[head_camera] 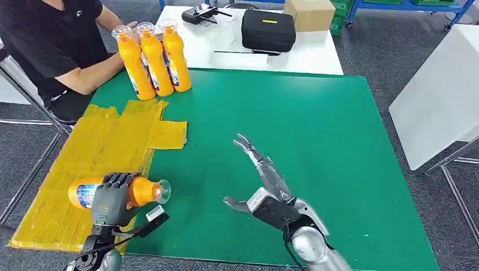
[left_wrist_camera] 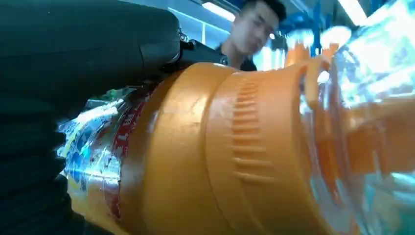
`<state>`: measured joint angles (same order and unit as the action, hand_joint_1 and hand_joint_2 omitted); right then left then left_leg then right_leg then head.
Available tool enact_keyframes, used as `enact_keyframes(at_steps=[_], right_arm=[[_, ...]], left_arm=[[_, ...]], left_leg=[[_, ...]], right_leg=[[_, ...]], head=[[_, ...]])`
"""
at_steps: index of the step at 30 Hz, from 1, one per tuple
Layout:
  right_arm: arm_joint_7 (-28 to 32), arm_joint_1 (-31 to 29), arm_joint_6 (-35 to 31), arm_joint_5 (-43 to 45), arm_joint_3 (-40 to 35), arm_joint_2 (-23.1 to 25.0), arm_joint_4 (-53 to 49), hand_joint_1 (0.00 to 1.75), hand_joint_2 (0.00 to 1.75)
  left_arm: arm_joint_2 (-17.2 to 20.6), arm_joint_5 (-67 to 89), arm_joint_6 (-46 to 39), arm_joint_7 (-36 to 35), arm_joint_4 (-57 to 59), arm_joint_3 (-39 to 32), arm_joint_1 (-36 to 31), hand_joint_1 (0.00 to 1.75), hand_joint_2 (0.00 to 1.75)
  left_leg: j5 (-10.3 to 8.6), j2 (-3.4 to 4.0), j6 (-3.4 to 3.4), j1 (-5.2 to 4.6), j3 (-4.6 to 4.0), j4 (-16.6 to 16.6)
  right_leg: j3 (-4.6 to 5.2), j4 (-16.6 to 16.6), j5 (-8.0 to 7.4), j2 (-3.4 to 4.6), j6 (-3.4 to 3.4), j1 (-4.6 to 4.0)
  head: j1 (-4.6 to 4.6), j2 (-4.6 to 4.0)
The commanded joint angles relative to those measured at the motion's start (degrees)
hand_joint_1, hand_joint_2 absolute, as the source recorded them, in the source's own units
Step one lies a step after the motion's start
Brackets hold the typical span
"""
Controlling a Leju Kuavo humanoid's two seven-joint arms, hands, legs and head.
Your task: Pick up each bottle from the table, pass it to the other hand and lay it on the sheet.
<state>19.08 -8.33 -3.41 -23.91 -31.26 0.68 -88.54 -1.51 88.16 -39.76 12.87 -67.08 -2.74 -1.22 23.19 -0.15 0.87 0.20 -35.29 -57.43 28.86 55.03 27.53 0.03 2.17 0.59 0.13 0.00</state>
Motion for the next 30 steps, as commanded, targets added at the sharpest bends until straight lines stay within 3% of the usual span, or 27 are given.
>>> enact_keyframes(at_steps=[1,2,12,17,18,21,24,25,27,30], right_arm=[[0.2,-1.2,0.4,0.4,0.7,-2.5,0.9,0.0,1.75],[0.1,-1.2,0.5,0.3,0.8,-2.3,1.0,0.0,1.75],[-0.1,-1.0,0.9,-0.1,1.5,-2.0,1.3,0.0,1.75],[0.2,0.2,1.4,-1.0,2.7,-1.1,1.4,0.0,1.75],[0.3,0.6,1.5,-1.4,3.1,-0.7,1.4,0.0,0.0],[0.3,1.5,0.8,-3.5,3.3,-0.3,1.5,0.0,0.0],[0.3,1.5,0.8,-3.5,3.3,-0.3,1.5,0.0,0.0],[0.3,1.8,0.7,-3.5,3.8,0.2,1.4,0.0,0.0],[0.8,3.5,0.5,-4.9,4.9,1.7,0.7,0.0,0.0],[5.3,8.2,-5.3,-9.1,6.9,5.3,-4.4,0.0,0.0]], left_arm=[[2.0,1.2,1.8,-3.8,29.6,6.2,-10.5,0.0,1.75],[1.5,-0.6,3.2,-2.9,30.6,5.6,-11.2,0.0,0.0],[1.1,-4.0,3.9,-1.0,28.8,5.8,-11.1,0.0,0.0],[0.3,-17.3,9.9,7.5,14.1,5.9,-5.7,0.0,0.0],[-0.7,-25.3,13.3,11.2,7.5,4.8,-3.5,0.0,0.0],[-1.6,-35.6,21.0,14.2,-6.5,3.8,1.1,0.0,0.0],[-1.6,-35.6,21.0,14.2,-6.5,3.8,1.1,0.0,0.0],[-2.8,-42.2,23.5,16.1,-8.2,2.2,1.4,0.0,0.0],[-5.0,-54.1,32.0,18.1,-16.0,-0.5,2.9,0.0,0.0],[-8.3,-68.6,44.6,16.9,-31.1,-2.0,8.0,0.0,0.0]], left_leg=[[-0.01,-0.24,-0.05,0.0,0.29,0.1],[0.01,-0.16,-0.04,-0.01,0.26,0.1],[0.0,-0.26,-0.02,-0.07,0.7,0.1],[0.02,-0.17,-0.04,-0.05,0.79,0.1],[0.03,-0.2,-0.04,-0.04,0.79,0.1],[0.05,-0.22,-0.03,-0.02,0.76,0.0],[0.06,-0.19,-0.03,-0.03,0.76,0.1],[0.09,-0.1,-0.04,0.0,0.74,0.0],[0.05,-0.22,-0.04,0.04,0.52,0.0],[0.1,-0.2,-0.05,0.07,0.3,-0.1]], right_leg=[[-0.36,-0.2,0.06,-0.25,-0.07,0.0],[-0.28,-0.1,0.06,-0.16,-0.06,0.01],[-0.51,-0.1,0.07,-0.25,-0.06,0.04],[-0.62,-0.1,0.05,-0.16,-0.08,0.01],[-0.62,0.0,0.06,-0.18,-0.08,0.0],[-0.62,0.0,0.07,-0.2,-0.06,-0.02],[-0.6,0.0,0.07,-0.18,-0.07,-0.01],[-0.55,0.0,0.07,-0.1,-0.09,-0.04],[-0.35,0.0,0.06,-0.23,-0.08,-0.07],[-0.15,0.1,0.11,-0.22,-0.08,-0.1]], head=[[0.02,0.0],[-0.02,0.0],[-0.02,0.0],[-0.02,0.0],[-0.02,0.0],[-0.02,0.0],[0.0,0.0],[-0.04,0.0],[-0.02,0.0],[0.0,0.0]])
